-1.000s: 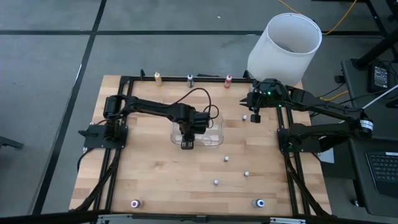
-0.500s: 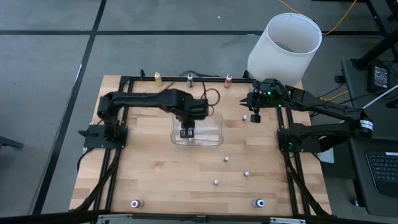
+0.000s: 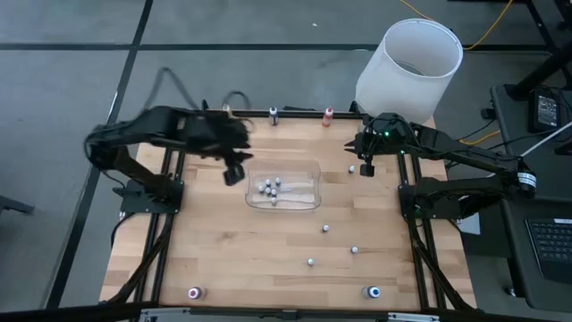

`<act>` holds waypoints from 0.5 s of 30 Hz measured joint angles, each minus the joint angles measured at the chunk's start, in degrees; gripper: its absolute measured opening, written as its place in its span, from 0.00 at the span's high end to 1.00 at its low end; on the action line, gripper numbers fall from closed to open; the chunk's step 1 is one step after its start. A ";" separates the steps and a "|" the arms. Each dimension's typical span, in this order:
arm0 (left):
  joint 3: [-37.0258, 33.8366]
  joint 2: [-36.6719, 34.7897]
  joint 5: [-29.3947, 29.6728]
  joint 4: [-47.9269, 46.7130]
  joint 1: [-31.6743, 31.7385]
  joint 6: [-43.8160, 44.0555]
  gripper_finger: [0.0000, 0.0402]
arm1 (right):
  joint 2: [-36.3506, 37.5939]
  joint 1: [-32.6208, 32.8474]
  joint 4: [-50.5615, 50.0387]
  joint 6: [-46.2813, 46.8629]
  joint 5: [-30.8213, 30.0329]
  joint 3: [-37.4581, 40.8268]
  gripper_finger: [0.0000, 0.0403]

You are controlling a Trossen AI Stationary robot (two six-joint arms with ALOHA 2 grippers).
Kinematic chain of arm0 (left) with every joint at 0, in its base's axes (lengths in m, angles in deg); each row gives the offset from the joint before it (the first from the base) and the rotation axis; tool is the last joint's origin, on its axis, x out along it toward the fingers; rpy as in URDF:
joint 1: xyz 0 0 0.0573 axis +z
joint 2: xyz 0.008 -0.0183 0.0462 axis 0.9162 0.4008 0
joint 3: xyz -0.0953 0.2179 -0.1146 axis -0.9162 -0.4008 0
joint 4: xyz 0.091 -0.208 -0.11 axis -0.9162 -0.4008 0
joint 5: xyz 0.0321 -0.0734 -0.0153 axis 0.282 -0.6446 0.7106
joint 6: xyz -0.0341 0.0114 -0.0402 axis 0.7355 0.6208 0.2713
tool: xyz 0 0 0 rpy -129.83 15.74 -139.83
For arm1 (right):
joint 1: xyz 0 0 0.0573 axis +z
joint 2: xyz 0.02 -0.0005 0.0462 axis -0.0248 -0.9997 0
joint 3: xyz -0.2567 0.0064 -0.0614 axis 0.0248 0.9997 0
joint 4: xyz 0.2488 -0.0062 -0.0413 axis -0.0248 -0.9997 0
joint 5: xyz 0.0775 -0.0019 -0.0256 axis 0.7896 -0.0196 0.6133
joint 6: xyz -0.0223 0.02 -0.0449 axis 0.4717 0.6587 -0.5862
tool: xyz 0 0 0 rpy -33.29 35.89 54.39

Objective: Pick & Place food coloring
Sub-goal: Put the pink food coloring bottle into the transparent bin

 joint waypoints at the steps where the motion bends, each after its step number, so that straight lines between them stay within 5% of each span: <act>1: 0.00 -1.32 1.16 0.09 -0.75 1.75 0.71 | 0.00 0.00 0.00 0.00 0.00 0.00 0.86; 10: -3.94 -5.48 14.17 1.42 -9.50 6.96 0.71 | 0.00 0.00 0.06 6.08 0.36 0.00 0.86; 15: -8.37 -5.31 20.56 1.93 -10.82 8.30 0.71 | 0.26 0.42 -2.64 6.64 7.89 -0.03 0.86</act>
